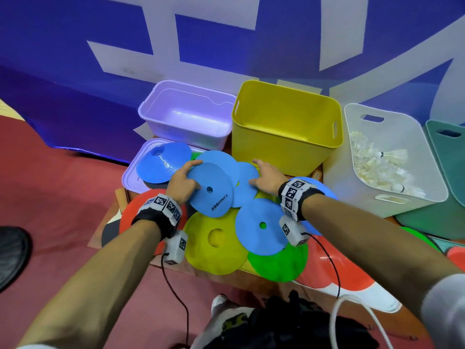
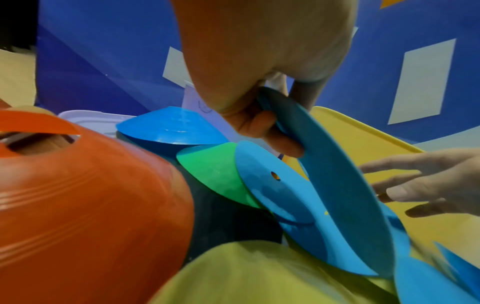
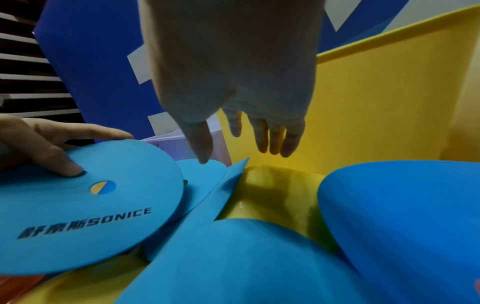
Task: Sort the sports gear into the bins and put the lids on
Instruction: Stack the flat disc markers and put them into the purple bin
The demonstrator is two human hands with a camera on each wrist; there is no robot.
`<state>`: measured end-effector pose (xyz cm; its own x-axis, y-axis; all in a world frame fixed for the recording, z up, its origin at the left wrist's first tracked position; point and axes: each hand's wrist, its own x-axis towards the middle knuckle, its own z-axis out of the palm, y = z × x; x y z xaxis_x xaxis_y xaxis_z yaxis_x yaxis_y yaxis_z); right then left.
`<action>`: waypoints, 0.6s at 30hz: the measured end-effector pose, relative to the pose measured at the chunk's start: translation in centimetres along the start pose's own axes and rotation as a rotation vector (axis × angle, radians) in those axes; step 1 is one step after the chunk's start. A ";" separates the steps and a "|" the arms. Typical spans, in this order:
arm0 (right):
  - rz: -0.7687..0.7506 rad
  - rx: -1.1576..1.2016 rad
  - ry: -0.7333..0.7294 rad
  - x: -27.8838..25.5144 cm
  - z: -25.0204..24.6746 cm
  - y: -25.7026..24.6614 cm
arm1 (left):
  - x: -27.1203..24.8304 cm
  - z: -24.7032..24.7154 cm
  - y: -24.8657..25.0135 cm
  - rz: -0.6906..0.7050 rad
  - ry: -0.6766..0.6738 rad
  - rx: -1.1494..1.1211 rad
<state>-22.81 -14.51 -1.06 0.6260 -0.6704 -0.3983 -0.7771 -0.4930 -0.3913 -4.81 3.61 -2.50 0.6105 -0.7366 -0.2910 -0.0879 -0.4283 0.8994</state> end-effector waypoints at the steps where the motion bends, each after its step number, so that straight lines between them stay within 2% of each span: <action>1: 0.017 -0.022 -0.024 0.4 0.2 -0.1 | 0.2 -0.2 -0.3 -0.006 0.010 0.023; 4: 0.028 -0.049 -0.055 1.1 0.8 -0.5 | 1.0 -0.8 -1.1 -0.026 0.018 0.089; 10: 0.013 0.060 0.088 1.9 0.8 -1.8 | 2.0 -1.0 -1.8 -0.026 0.005 0.137; 13: 0.023 0.108 0.061 2.1 0.7 -2.4 | 2.3 -0.9 -2.0 -0.022 -0.008 0.125; 18: 0.033 0.035 0.009 2.2 0.2 -2.7 | 2.4 -0.9 -2.2 0.004 -0.008 0.119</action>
<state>-19.35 -14.56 -1.05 0.5995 -0.6907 -0.4043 -0.7942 -0.4511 -0.4070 -2.46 3.24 -4.85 0.6038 -0.7423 -0.2905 -0.1831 -0.4839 0.8558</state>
